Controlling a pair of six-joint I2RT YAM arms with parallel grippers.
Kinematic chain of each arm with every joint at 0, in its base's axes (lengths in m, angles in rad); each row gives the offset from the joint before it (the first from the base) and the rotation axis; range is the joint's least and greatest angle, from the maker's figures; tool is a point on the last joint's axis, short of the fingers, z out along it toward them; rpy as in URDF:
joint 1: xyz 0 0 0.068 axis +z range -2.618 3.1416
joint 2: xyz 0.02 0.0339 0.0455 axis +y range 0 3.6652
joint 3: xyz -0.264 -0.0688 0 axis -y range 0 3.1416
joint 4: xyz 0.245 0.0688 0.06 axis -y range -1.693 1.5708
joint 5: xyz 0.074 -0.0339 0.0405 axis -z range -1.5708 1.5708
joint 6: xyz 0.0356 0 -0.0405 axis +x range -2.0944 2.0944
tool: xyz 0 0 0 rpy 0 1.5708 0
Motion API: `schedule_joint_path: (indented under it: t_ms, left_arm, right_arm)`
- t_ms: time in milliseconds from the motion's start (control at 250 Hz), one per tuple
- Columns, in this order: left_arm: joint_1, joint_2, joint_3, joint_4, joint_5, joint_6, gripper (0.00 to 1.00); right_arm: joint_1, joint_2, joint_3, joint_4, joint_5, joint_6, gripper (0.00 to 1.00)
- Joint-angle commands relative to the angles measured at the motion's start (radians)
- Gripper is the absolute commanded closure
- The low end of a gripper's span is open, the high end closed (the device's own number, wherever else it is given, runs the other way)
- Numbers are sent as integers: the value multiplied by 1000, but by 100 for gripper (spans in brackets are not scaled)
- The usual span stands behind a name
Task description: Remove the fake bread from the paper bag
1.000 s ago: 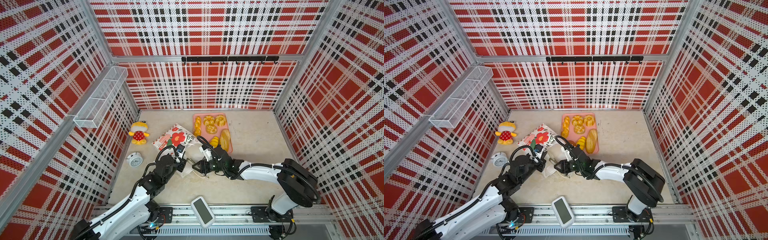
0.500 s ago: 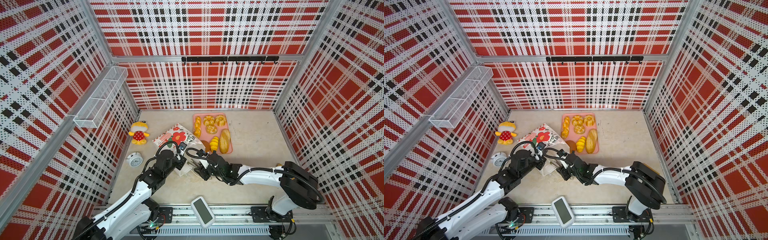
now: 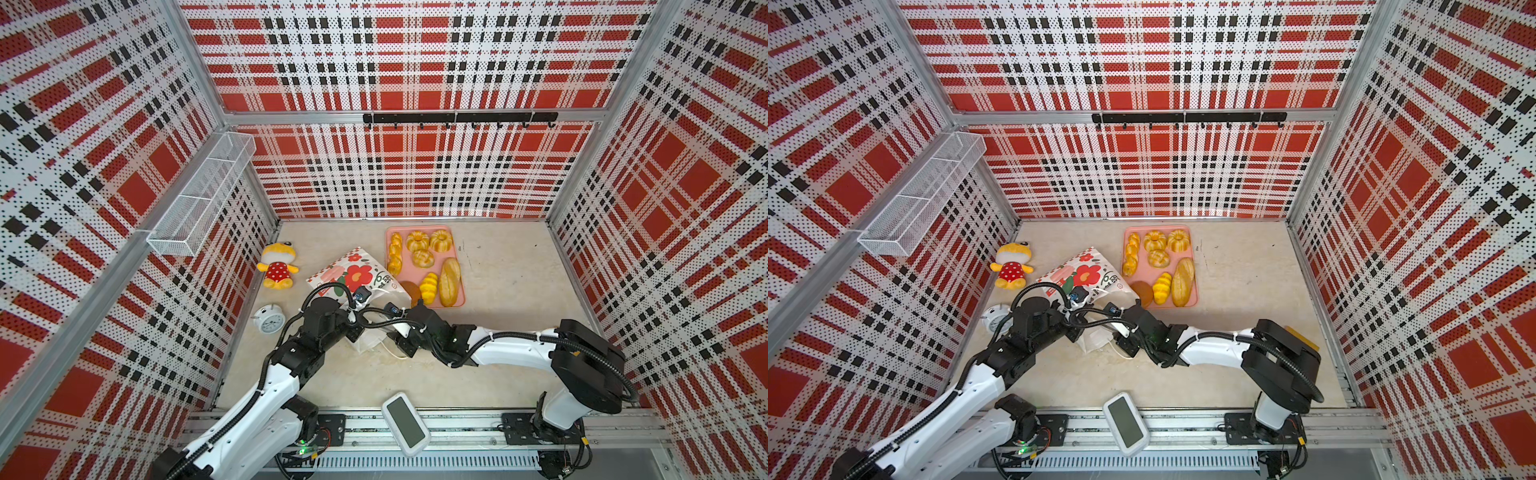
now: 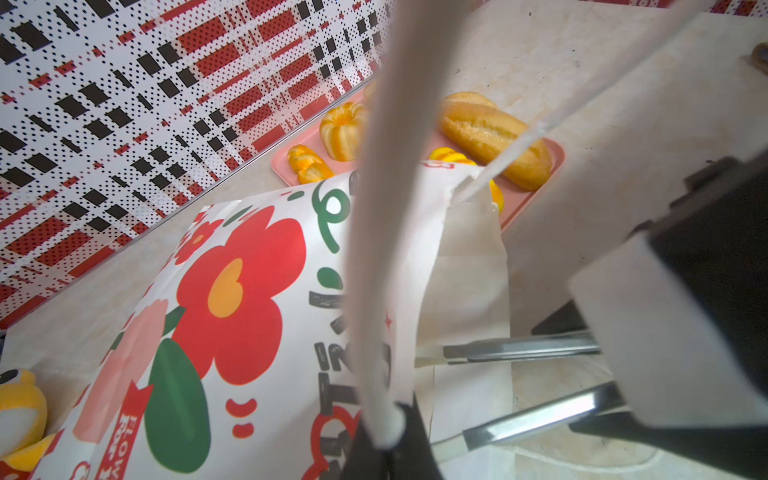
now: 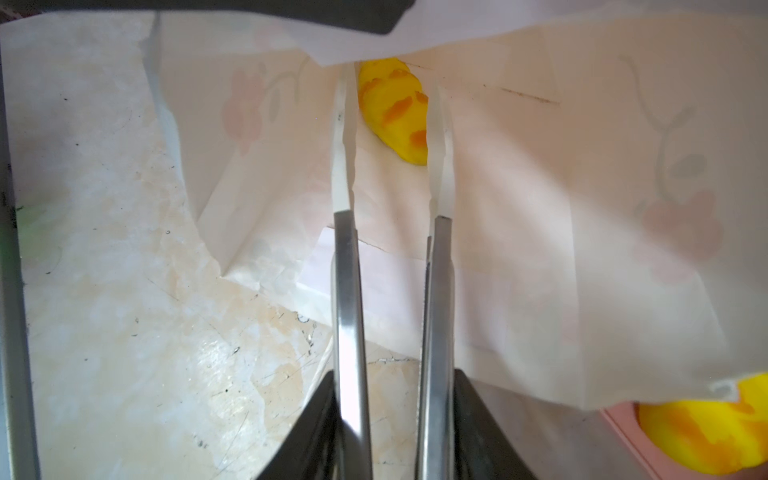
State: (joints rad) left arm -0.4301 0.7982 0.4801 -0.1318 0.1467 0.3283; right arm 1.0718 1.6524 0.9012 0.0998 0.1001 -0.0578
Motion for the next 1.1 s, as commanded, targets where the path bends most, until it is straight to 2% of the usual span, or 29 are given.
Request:
schedule_joint_path:
  t_ms: [0,316,456,680,1096]
  left_arm:
    - [20,-24,3,-24,90,26,100]
    - [27,-21,3,-28,134,28,100]
    - [27,-21,7,-29,139,33,100]
    - [26,-19,8,-34,146,39,100]
    - [22,-25,-11,-25,149,38,100]
  right_arm:
    - [2,29,57,-5,21,-94,58]
    - [1,69,124,-102,67,-141,58]
    - [-3,110,178,-184,110,-103,59]
    - [-7,126,197,-202,139,-66,58]
    - [-35,156,225,-251,113,-31,55]
